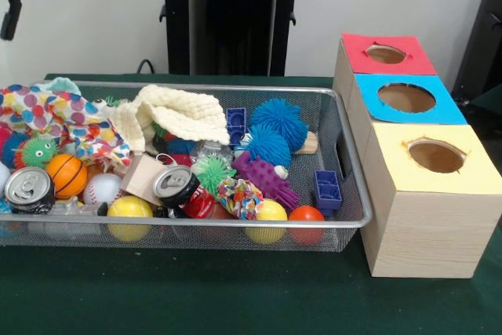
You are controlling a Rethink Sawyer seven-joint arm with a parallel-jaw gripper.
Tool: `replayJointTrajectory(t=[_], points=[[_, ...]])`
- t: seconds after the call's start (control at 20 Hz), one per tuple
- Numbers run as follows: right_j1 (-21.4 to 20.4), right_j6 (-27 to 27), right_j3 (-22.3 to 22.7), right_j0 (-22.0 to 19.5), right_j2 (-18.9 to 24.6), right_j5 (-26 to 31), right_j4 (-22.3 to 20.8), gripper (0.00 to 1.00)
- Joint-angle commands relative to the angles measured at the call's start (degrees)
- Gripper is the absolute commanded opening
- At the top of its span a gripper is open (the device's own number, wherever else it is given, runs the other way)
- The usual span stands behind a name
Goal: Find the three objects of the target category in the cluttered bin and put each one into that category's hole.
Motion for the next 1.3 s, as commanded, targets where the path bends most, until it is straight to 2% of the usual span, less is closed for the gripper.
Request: replayJointTrajectory(t=[0.05,0.2,0.35,0.55,0.75,1.05,1.3], points=[[-4.16,-16.79,11.49,-6.89,16.63,3.74,8.87,1.00],[-3.15,-14.36,14.00,-8.87,19.46,2.15,10.35,1.00],[-1.13,-10.76,17.99,-12.08,23.36,-2.59,11.71,1.00],[2.02,-5.87,22.08,-14.94,27.29,-9.66,11.40,1.00],[5.77,-1.90,22.26,-14.37,28.35,-14.16,9.62,1.00],[9.69,2.19,20.49,-11.07,27.77,-19.73,8.72,1.00],[9.48,3.24,18.79,-8.44,27.49,-20.33,9.91,1.00]])
